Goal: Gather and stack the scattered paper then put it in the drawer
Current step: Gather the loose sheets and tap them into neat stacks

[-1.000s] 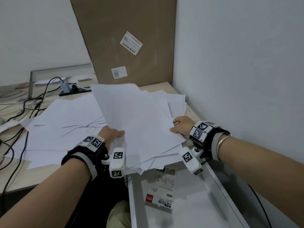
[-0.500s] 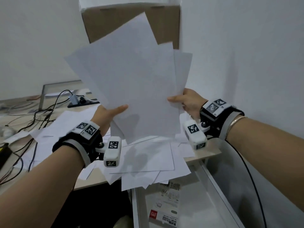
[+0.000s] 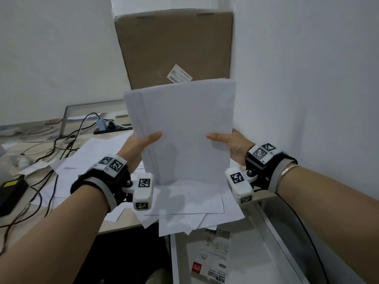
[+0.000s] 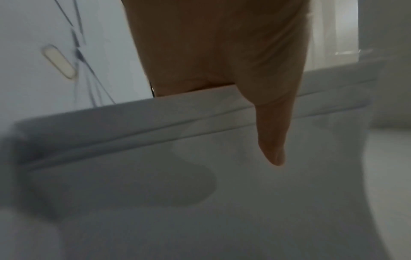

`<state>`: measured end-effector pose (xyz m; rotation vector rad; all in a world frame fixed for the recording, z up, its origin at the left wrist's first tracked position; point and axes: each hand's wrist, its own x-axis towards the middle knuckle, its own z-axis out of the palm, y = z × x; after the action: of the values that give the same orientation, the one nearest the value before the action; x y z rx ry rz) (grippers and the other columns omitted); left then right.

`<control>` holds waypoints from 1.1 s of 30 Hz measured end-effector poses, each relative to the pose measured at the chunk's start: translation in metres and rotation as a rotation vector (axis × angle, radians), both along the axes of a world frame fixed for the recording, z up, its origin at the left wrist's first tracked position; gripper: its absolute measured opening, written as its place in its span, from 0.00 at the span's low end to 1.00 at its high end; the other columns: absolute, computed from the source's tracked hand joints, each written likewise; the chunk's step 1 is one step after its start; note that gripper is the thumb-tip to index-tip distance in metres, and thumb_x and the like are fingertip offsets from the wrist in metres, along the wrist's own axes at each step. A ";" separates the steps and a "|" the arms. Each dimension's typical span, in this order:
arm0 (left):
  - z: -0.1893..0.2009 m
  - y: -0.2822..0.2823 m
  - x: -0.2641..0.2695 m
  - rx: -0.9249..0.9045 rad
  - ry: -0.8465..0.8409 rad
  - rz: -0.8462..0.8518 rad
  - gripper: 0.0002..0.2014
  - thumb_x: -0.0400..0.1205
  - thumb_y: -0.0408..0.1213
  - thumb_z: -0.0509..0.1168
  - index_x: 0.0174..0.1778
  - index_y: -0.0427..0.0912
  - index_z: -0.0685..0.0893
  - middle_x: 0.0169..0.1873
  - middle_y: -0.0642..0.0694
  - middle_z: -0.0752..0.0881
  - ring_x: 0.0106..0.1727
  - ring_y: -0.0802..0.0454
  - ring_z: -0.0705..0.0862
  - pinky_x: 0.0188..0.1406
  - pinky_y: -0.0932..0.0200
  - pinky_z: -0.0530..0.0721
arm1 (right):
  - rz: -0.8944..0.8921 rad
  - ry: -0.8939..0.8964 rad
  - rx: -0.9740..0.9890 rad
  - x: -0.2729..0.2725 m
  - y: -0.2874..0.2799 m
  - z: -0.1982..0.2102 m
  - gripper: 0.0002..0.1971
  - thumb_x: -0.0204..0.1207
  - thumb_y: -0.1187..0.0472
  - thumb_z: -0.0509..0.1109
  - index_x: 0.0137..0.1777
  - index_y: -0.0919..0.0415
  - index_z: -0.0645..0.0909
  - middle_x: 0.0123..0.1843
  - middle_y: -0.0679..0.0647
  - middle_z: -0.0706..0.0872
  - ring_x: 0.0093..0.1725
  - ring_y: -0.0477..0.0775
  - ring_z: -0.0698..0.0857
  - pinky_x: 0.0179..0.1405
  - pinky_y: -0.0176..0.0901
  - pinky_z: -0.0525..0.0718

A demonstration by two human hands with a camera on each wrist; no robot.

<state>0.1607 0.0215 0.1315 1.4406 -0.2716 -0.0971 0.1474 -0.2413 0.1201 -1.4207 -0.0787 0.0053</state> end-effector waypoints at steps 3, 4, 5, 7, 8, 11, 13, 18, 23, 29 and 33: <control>-0.017 -0.008 -0.006 0.067 0.072 0.008 0.28 0.72 0.36 0.76 0.69 0.39 0.80 0.61 0.43 0.87 0.62 0.43 0.86 0.66 0.42 0.80 | 0.050 0.035 -0.067 -0.002 0.006 -0.013 0.36 0.45 0.48 0.88 0.57 0.58 0.87 0.56 0.52 0.91 0.61 0.55 0.87 0.72 0.57 0.76; -0.017 -0.012 -0.006 0.074 0.079 0.022 0.27 0.73 0.34 0.75 0.68 0.39 0.80 0.61 0.42 0.87 0.62 0.43 0.86 0.66 0.41 0.80 | 0.017 0.035 -0.076 -0.001 0.009 -0.012 0.31 0.49 0.50 0.88 0.55 0.59 0.88 0.55 0.53 0.91 0.60 0.55 0.87 0.72 0.56 0.76; -0.012 -0.017 -0.006 0.074 0.076 0.029 0.26 0.72 0.34 0.75 0.67 0.39 0.81 0.60 0.41 0.88 0.61 0.42 0.87 0.65 0.41 0.81 | -0.021 0.032 -0.069 0.002 0.009 -0.011 0.25 0.55 0.55 0.86 0.54 0.60 0.88 0.53 0.54 0.91 0.58 0.55 0.88 0.70 0.55 0.78; 0.000 -0.021 -0.004 0.052 0.064 0.047 0.23 0.73 0.34 0.74 0.66 0.37 0.82 0.60 0.38 0.87 0.59 0.40 0.87 0.62 0.42 0.83 | -0.068 0.027 -0.010 0.005 0.011 -0.004 0.20 0.62 0.63 0.83 0.55 0.63 0.87 0.54 0.58 0.91 0.57 0.60 0.88 0.67 0.56 0.81; 0.005 -0.022 -0.004 0.031 0.064 0.046 0.23 0.74 0.34 0.73 0.65 0.37 0.82 0.59 0.38 0.87 0.58 0.40 0.87 0.60 0.43 0.85 | -0.077 0.025 0.025 0.005 0.011 -0.002 0.20 0.63 0.65 0.82 0.57 0.64 0.86 0.55 0.60 0.90 0.58 0.62 0.88 0.67 0.57 0.81; -0.002 -0.021 -0.006 0.027 0.094 0.023 0.23 0.73 0.34 0.72 0.65 0.39 0.82 0.58 0.40 0.88 0.57 0.41 0.88 0.57 0.46 0.86 | -0.070 0.032 0.017 0.006 0.010 -0.015 0.33 0.55 0.57 0.87 0.61 0.66 0.85 0.58 0.61 0.89 0.59 0.63 0.87 0.66 0.58 0.82; -0.025 -0.021 -0.010 0.055 0.156 0.058 0.22 0.75 0.30 0.71 0.66 0.38 0.82 0.60 0.39 0.87 0.59 0.40 0.87 0.58 0.46 0.85 | -0.028 0.058 -0.076 0.006 0.013 -0.035 0.47 0.40 0.47 0.90 0.63 0.64 0.84 0.58 0.60 0.89 0.59 0.61 0.88 0.64 0.57 0.83; -0.064 -0.019 -0.005 0.102 0.234 0.277 0.21 0.77 0.28 0.72 0.66 0.31 0.79 0.60 0.38 0.85 0.59 0.39 0.85 0.60 0.46 0.82 | 0.020 0.103 -0.241 0.004 0.016 -0.048 0.25 0.66 0.58 0.81 0.64 0.62 0.83 0.63 0.60 0.87 0.62 0.61 0.86 0.68 0.59 0.81; -0.064 -0.005 0.011 0.176 0.188 0.424 0.21 0.77 0.32 0.72 0.64 0.29 0.81 0.57 0.34 0.85 0.56 0.38 0.85 0.62 0.41 0.82 | -0.059 0.120 -0.503 0.005 -0.003 -0.035 0.25 0.76 0.51 0.73 0.68 0.62 0.77 0.62 0.53 0.83 0.56 0.48 0.82 0.43 0.31 0.77; -0.090 0.022 0.021 0.325 0.257 0.585 0.18 0.78 0.39 0.70 0.57 0.29 0.81 0.53 0.32 0.85 0.51 0.39 0.82 0.56 0.48 0.80 | -0.224 0.363 -0.779 0.016 -0.042 -0.055 0.13 0.78 0.57 0.70 0.58 0.63 0.80 0.56 0.58 0.80 0.54 0.56 0.79 0.54 0.46 0.77; -0.099 0.021 0.020 0.405 0.293 0.554 0.22 0.80 0.40 0.69 0.61 0.25 0.80 0.57 0.30 0.85 0.59 0.35 0.84 0.66 0.44 0.80 | -0.242 0.512 -0.719 0.024 -0.046 -0.069 0.10 0.77 0.63 0.71 0.53 0.68 0.81 0.48 0.61 0.80 0.47 0.59 0.80 0.46 0.46 0.78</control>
<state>0.1805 0.0425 0.0327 1.8291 0.4126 0.0951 0.1712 -0.2868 0.0515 -2.0935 0.5697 0.2150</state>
